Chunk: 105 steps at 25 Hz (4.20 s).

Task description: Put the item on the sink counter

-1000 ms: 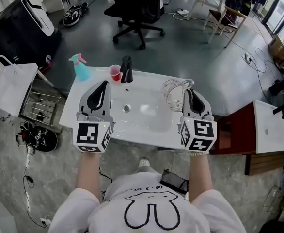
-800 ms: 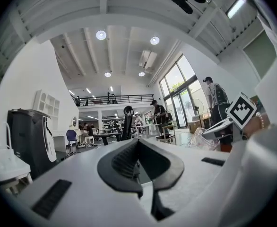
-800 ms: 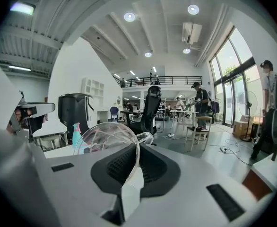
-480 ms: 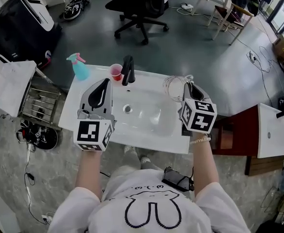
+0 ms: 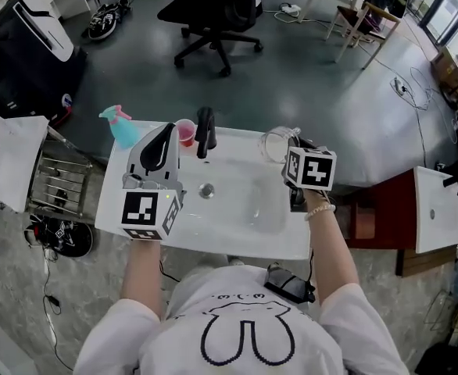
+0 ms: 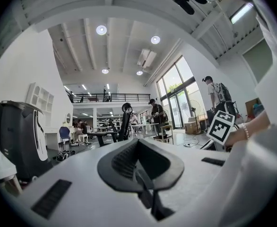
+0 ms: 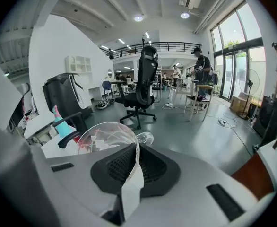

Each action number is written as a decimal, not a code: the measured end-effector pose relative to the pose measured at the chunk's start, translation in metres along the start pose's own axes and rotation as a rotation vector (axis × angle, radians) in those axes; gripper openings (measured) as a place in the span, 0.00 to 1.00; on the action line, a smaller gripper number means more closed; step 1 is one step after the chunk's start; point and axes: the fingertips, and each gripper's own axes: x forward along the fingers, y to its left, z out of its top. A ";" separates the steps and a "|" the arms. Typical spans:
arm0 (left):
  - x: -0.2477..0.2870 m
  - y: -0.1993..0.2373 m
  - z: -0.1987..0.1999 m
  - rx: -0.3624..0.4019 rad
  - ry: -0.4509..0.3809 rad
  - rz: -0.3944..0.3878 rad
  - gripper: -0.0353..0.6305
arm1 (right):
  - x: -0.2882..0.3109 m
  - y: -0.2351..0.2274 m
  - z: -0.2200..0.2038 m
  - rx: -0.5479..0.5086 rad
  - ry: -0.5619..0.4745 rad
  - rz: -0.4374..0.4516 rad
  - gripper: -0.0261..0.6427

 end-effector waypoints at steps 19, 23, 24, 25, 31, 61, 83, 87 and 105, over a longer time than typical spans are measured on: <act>0.051 0.035 -0.021 -0.024 0.015 -0.031 0.07 | 0.093 -0.004 -0.049 0.020 0.232 -0.072 0.10; 0.052 0.037 -0.023 -0.025 0.023 -0.030 0.07 | 0.097 -0.006 -0.051 0.039 0.240 -0.074 0.10; 0.052 0.037 -0.023 -0.025 0.024 -0.029 0.07 | 0.098 -0.007 -0.051 0.044 0.243 -0.074 0.10; 0.052 0.037 -0.023 -0.026 0.025 -0.029 0.07 | 0.099 -0.007 -0.052 0.049 0.244 -0.074 0.10; 0.049 0.035 -0.030 -0.025 0.034 -0.026 0.07 | 0.103 -0.010 -0.054 0.081 0.246 -0.079 0.11; 0.002 -0.034 0.002 -0.028 -0.020 -0.049 0.07 | -0.029 -0.008 -0.014 0.067 -0.210 0.071 0.18; -0.065 -0.106 0.060 0.026 -0.128 -0.038 0.07 | -0.287 0.003 0.039 -0.285 -0.837 0.031 0.08; -0.066 -0.112 0.071 0.054 -0.150 -0.066 0.07 | -0.308 -0.004 0.045 -0.297 -0.873 0.000 0.08; -0.071 -0.108 0.103 0.116 -0.215 -0.162 0.07 | -0.333 0.002 0.055 -0.297 -0.866 -0.098 0.08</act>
